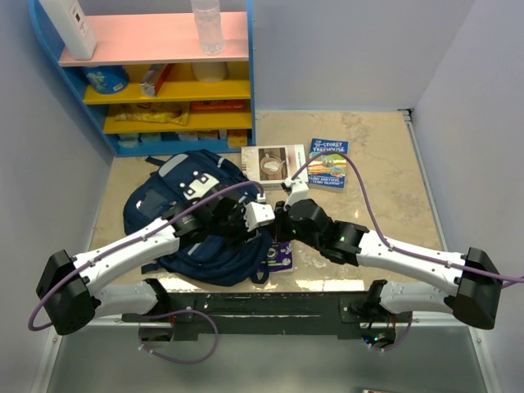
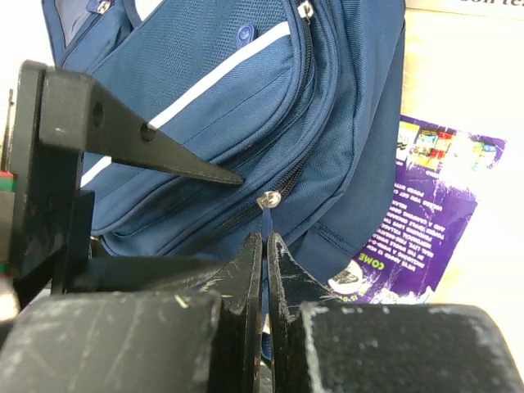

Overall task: Pack the student bag
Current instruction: Zip the student bag at the center of the board.

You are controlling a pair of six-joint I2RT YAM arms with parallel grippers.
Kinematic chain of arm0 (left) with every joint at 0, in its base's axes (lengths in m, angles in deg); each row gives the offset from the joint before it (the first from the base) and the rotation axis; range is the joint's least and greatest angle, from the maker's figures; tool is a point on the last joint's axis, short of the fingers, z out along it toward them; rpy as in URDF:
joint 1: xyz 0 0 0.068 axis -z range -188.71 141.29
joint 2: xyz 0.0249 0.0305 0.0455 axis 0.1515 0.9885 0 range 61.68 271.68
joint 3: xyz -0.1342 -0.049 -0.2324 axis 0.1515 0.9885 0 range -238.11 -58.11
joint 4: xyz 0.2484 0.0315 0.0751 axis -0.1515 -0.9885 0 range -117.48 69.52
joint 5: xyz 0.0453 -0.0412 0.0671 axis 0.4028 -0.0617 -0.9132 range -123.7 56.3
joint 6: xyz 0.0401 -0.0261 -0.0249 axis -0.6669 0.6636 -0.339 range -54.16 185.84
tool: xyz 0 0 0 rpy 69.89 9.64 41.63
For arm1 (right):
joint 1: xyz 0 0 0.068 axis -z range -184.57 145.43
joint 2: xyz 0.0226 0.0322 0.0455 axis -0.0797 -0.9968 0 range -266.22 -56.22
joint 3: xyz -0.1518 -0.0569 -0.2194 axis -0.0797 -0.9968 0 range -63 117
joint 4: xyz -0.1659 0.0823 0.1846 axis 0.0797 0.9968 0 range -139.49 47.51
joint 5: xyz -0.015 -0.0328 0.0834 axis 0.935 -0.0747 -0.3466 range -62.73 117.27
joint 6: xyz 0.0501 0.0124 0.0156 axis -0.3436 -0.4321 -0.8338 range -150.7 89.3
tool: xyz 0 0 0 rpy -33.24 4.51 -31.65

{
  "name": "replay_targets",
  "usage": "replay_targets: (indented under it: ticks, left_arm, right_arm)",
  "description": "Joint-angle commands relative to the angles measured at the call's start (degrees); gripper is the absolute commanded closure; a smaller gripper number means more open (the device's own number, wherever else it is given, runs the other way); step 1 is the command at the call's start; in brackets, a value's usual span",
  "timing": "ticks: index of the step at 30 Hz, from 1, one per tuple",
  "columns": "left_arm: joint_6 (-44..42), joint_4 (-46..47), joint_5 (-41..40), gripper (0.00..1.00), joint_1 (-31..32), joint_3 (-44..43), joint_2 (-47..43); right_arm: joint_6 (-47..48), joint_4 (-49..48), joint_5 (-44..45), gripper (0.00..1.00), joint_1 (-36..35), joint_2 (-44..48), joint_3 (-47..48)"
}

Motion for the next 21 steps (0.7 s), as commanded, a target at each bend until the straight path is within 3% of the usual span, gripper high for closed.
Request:
replay_targets:
  ticks: [1,2,3,8,12,21]
  left_arm:
    - [1.29,0.19,-4.6,0.59,-0.85,1.49,-0.16]
    - [1.11,0.11,-3.99,0.64,-0.85,1.75,-0.25]
    - [0.67,0.19,-3.63,0.77,-0.85,2.19,-0.25]
    - [-4.14,-0.5,0.39,1.0,-0.59,2.37,-0.07]
    - [-12.32,-4.81,6.56,1.0,0.46,2.02,-1.21]
    - [-23.67,-17.11,7.8,1.0,0.99,2.36,-5.43]
  right_arm:
    - [-0.46,-1.14,-0.6,1.0,-0.35,2.01,2.16]
    - [-0.46,-1.14,-0.6,1.0,-0.35,1.93,2.25]
    - [-0.46,-1.05,-0.51,1.0,-0.35,1.93,2.25]
    - [-0.9,-0.26,0.02,1.0,-0.27,1.4,2.51]
    - [1.46,1.41,2.57,1.0,0.61,-0.44,3.74]
    - [5.68,1.85,3.71,1.0,5.8,-4.04,5.32]
